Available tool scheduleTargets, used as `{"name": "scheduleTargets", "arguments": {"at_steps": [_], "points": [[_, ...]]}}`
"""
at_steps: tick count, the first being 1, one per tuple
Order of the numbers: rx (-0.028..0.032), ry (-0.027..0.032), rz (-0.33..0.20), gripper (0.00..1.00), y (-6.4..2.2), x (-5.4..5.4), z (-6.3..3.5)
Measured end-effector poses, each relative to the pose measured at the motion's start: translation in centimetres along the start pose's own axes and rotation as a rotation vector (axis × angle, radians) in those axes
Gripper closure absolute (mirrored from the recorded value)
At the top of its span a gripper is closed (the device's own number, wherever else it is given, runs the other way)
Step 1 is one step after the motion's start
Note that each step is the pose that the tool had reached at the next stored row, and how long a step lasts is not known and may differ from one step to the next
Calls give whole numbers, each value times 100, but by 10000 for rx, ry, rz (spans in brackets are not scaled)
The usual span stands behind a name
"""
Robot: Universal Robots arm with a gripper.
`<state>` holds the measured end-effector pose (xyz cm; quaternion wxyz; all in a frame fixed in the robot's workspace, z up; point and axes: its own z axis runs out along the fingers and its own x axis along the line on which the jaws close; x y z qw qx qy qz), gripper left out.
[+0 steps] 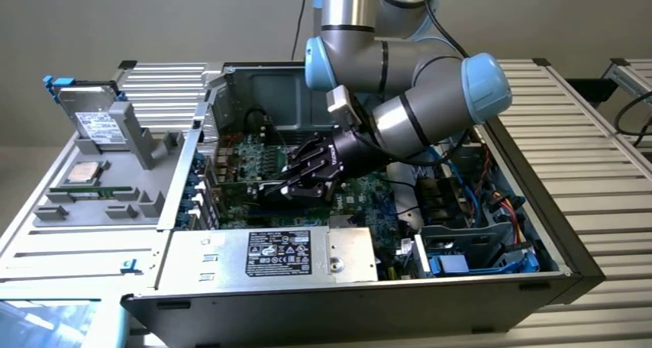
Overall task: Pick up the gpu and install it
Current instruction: 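Insert the gpu into the slot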
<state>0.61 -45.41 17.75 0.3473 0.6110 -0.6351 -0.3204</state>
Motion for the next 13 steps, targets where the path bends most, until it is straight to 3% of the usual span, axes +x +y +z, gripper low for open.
{"name": "scheduleTargets", "arguments": {"at_steps": [13], "points": [[25,6,7,72,-7,0,13]]}}
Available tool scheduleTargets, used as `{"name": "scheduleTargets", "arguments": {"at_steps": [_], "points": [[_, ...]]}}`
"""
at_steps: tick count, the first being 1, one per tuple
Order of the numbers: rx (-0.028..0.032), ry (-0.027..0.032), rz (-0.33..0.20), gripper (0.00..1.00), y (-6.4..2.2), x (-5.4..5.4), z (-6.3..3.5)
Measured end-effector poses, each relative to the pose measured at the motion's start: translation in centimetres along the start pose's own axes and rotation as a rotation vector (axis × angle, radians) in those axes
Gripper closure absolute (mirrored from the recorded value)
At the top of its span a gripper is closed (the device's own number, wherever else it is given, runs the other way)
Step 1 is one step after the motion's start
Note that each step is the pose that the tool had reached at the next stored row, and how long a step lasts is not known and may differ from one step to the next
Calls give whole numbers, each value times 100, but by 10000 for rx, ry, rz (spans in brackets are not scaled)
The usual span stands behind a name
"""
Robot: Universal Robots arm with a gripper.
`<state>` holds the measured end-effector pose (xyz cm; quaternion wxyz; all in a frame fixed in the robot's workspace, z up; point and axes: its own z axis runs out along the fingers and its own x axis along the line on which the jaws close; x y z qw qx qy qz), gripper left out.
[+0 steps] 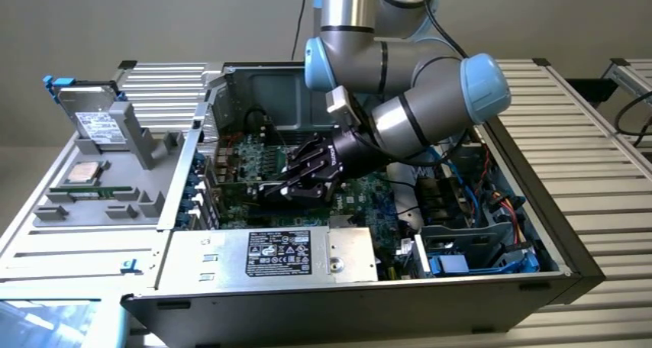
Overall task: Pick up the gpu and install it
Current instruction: 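Insert the gpu into the slot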
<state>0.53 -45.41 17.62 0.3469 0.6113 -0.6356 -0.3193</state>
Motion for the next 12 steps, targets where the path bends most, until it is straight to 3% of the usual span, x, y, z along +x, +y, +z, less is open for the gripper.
{"name": "scheduleTargets", "arguments": {"at_steps": [12], "points": [[7,-1,-5,72,2,-1,22]]}}
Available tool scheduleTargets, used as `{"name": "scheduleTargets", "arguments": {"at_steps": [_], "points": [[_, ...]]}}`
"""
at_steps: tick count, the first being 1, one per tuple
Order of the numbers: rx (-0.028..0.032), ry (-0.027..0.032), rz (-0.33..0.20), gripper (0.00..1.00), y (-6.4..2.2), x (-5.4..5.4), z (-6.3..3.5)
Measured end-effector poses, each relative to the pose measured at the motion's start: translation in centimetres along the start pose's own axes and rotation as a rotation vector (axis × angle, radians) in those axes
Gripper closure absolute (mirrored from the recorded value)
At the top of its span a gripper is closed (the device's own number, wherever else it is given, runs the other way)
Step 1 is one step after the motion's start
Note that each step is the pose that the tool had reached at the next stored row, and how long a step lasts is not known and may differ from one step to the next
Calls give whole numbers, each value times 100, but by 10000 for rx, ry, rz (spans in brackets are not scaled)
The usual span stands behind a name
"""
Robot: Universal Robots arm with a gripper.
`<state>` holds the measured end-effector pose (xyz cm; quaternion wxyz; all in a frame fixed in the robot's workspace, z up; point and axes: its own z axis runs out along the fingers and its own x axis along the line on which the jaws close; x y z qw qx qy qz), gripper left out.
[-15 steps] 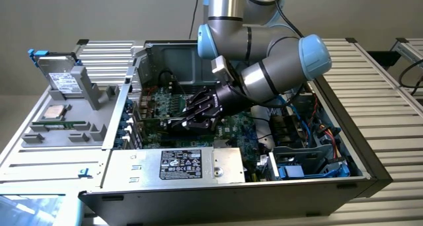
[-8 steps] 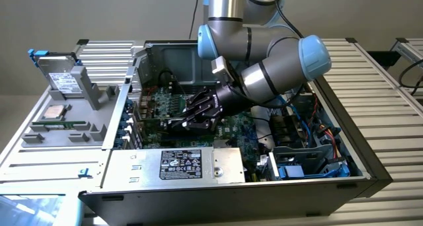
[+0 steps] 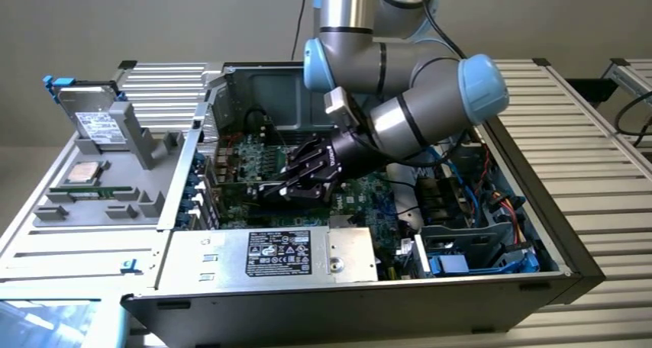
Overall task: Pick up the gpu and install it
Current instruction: 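Insert the gpu into the slot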
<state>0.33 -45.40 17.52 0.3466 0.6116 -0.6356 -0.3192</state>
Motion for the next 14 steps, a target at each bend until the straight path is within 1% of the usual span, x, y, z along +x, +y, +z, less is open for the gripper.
{"name": "scheduleTargets", "arguments": {"at_steps": [8,11,14], "points": [[2,0,5,72,5,1,6],[2,-9,4,72,-5,1,-6],[15,7,4,72,3,2,0]]}}
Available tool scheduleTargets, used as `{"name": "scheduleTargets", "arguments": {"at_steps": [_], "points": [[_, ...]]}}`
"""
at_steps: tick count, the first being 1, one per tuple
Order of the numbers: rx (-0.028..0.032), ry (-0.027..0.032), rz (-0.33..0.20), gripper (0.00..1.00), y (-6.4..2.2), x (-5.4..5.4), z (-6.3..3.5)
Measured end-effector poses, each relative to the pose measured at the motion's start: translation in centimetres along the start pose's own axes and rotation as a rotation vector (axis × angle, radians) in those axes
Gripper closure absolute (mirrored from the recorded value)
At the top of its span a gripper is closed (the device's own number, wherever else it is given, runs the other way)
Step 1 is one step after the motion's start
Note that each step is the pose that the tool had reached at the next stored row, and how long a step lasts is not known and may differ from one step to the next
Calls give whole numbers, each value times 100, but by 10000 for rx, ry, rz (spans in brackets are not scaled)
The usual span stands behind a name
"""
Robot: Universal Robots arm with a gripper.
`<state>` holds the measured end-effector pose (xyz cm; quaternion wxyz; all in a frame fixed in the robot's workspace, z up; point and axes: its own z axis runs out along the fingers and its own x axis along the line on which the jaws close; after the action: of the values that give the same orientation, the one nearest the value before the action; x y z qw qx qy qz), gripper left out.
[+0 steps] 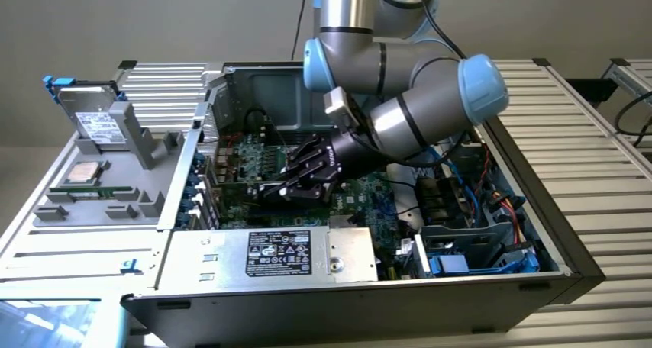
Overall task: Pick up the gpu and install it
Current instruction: 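Insert the gpu into the slot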
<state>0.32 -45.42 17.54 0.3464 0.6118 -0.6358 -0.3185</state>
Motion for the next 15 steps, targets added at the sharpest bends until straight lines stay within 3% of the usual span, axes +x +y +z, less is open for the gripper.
{"name": "scheduleTargets", "arguments": {"at_steps": [8,12,15], "points": [[28,-10,1,72,4,0,9],[24,-105,67,72,4,0,8],[27,-116,71,72,3,0,8]]}}
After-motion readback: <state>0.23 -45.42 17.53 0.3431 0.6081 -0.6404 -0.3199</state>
